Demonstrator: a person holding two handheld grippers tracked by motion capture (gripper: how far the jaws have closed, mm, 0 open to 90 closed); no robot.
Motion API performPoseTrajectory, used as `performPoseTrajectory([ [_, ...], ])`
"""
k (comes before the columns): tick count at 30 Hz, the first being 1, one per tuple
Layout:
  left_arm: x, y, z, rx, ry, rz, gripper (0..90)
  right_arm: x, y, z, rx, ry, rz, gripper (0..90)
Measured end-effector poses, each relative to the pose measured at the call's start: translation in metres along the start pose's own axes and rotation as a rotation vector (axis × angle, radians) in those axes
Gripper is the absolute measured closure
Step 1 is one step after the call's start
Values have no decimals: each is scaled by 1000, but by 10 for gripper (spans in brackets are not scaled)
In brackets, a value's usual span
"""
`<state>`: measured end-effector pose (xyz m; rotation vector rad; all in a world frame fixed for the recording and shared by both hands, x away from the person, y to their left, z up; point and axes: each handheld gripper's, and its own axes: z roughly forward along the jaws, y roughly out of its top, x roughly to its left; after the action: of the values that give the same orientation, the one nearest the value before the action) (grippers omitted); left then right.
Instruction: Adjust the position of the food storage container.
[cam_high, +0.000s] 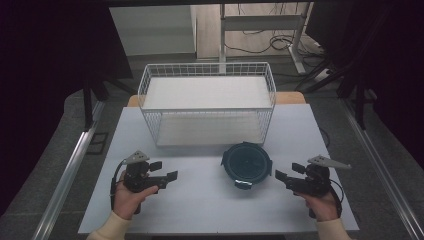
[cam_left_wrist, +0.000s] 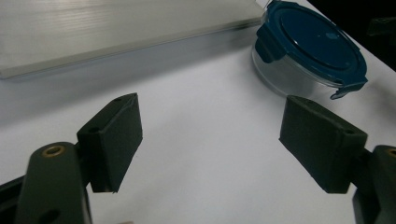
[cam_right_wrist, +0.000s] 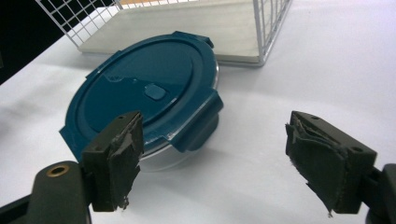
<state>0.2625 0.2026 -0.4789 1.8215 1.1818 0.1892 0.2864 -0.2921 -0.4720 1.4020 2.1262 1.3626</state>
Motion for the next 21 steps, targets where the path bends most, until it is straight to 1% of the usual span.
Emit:
performPoseTrajectory([
  [2, 1, 0, 0, 2, 2, -6, 206, -3, -1, 0, 8, 1, 3, 202],
  [5, 1, 1, -3, -9, 1, -15, 207, -4, -1, -1, 11, 9, 6, 210],
  [9, 0, 1, -6, -16, 2, -12, 209, -4, 0, -1, 19, 4, 1, 213],
  [11, 0, -1, -6, -10, 1, -6, 210, -4, 0, -1, 25, -1, -1, 214],
  [12, 0, -1, -7, -7, 2, -6, 210, -3, 1, -2, 16, -2, 6, 217],
  [14, 1, -1, -7, -7, -1, -11, 210, -3, 2, -2, 15, 0, 14, 219],
  [18, 1, -2, -6, -1, -6, -5, 211, -4, 0, 1, 23, -7, 10, 224],
  [21, 1, -2, -5, 1, -3, -16, 212, -4, 0, 2, 25, -10, 4, 227],
])
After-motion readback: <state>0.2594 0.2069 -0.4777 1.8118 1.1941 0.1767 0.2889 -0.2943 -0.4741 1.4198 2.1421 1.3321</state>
